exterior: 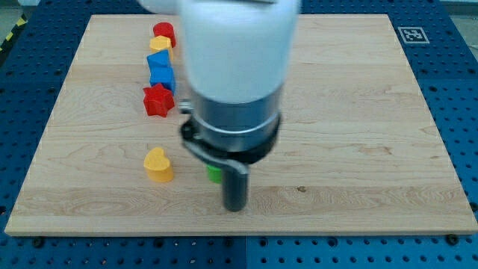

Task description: Move the green circle towards the center right

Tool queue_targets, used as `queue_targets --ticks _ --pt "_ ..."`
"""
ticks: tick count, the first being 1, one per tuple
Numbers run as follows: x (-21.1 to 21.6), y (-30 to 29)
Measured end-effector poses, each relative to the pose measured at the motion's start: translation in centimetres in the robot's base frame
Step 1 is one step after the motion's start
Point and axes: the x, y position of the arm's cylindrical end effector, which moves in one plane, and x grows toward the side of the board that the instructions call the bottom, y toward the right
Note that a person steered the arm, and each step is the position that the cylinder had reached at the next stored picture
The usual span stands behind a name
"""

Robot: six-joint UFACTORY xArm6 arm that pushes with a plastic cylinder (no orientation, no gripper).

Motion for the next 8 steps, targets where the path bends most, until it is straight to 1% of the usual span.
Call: queue_targets --ticks 1,2,3,4,5,6,7,8 --pt "-2.8 -1.3" --pt "-4.1 -2.7" --pt "-4.1 -6.7" --pt "-4.1 -8.4" --pt "-4.4 -7.0" --pt "-5.1 -3.9" --pt "-5.2 -2.3" --pt "-6.2 -2.4"
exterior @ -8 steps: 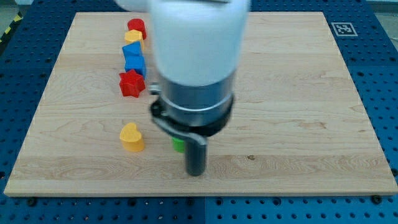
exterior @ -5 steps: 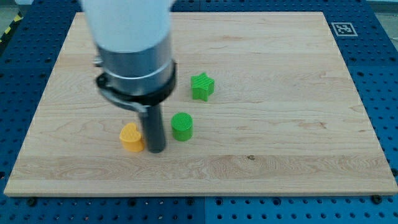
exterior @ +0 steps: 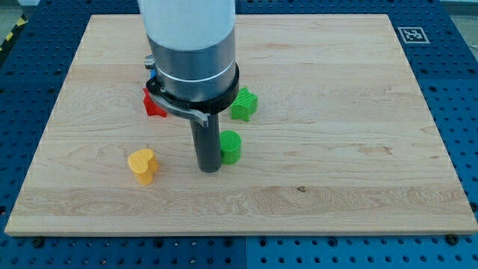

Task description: Move the green circle towards the center right

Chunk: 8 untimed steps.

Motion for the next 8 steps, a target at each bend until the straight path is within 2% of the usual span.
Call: queue_targets --ticks 1,2,4,6,8 --pt "-1.4 -0.6" --pt "-1.4 1.3" --pt "-1.6 9.5" --pt "-2.8 11.2" --pt "-3.6 15.5"
